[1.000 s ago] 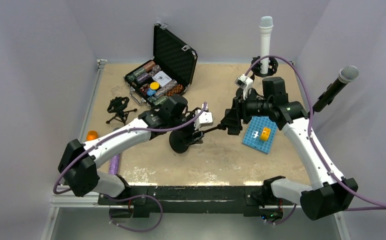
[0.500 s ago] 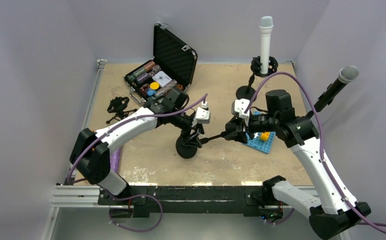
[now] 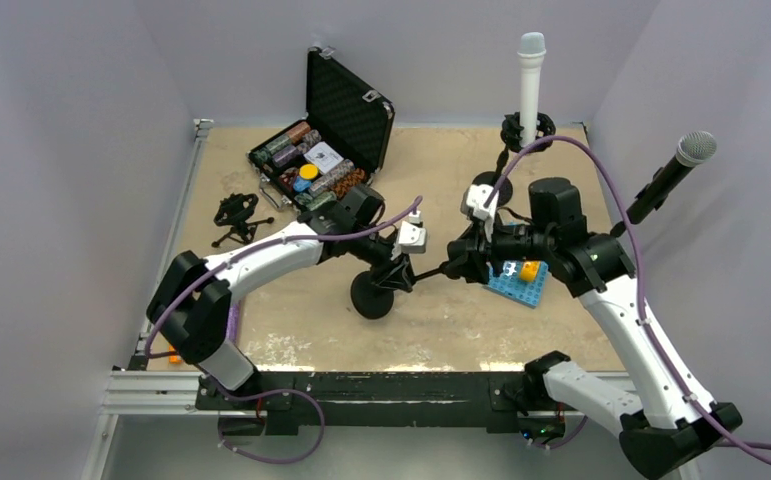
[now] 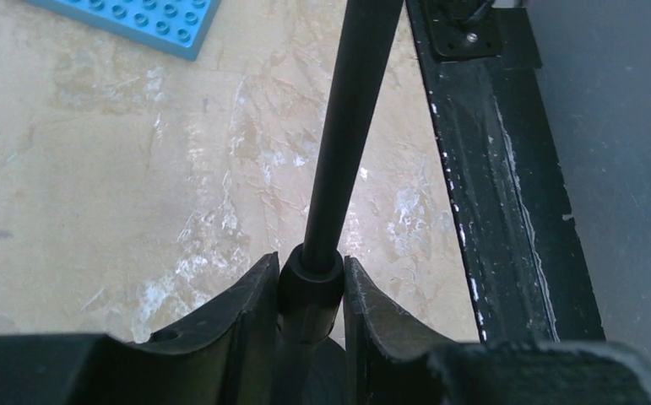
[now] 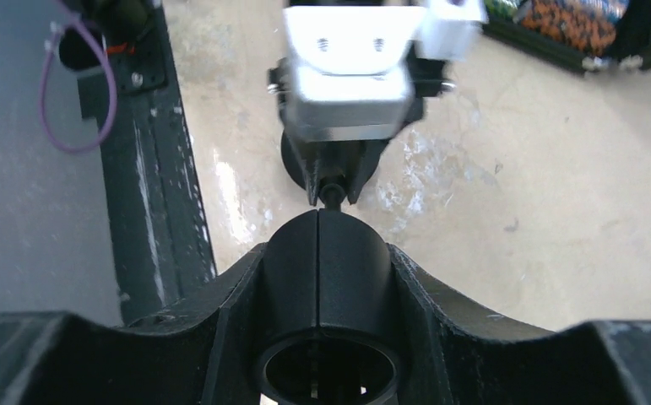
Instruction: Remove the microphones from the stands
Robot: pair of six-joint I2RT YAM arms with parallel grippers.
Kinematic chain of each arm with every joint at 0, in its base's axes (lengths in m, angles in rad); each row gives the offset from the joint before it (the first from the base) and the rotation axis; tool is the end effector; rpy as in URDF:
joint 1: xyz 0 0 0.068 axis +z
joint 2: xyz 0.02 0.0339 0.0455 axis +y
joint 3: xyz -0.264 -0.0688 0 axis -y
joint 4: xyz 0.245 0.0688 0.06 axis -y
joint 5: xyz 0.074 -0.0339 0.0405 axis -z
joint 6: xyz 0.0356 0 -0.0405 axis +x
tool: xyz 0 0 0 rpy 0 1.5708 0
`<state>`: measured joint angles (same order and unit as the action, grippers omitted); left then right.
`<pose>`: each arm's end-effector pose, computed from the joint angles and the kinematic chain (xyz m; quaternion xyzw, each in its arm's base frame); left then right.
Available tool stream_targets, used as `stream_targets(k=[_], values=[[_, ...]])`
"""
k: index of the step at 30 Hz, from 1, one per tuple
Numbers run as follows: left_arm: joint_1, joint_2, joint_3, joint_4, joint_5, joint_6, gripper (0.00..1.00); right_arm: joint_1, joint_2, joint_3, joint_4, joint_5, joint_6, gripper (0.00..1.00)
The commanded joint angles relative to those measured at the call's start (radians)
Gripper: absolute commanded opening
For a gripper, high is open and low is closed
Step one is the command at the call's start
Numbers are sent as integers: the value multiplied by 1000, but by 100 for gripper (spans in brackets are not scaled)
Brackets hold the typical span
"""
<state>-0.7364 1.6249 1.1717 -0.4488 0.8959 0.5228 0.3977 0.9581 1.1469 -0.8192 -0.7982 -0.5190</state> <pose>0.2336 -0.2493 0.2483 0.6162 0.6045 -0.4383 0.2505 0.1537 0.0922 0.3761 -0.5213 0.6587 0.3205 0.4377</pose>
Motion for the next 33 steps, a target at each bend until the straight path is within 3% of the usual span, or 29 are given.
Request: stream_targets(k=[1,5,7,9,11,14,21,26,33], values=[[-21,-146,-147,283,-189,-175,0,-34,102,92,101,152,505,0],[-128,-285,-317,575,-669,-264,0,-116,196,138,55,-18,857,0],[-158,-287,-285,519,-735,-302,0,-123,201,134,49,4,887,0],[-164,-278,-248,435,-745,-319,0,-142,211,137,43,34,876,0],[-163,-282,-251,389,-742,-275,8,-150,215,151,44,70,828,0],[-154,-308,-277,376,-712,-213,39,-151,197,174,57,102,708,0],[-116,-394,-208,194,-453,-201,88,-129,154,269,23,130,530,0],[-92,-433,-114,41,-411,-221,90,-22,139,320,-51,215,414,0],[-24,-523,-77,-34,-444,-268,90,129,173,304,-90,360,262,0]])
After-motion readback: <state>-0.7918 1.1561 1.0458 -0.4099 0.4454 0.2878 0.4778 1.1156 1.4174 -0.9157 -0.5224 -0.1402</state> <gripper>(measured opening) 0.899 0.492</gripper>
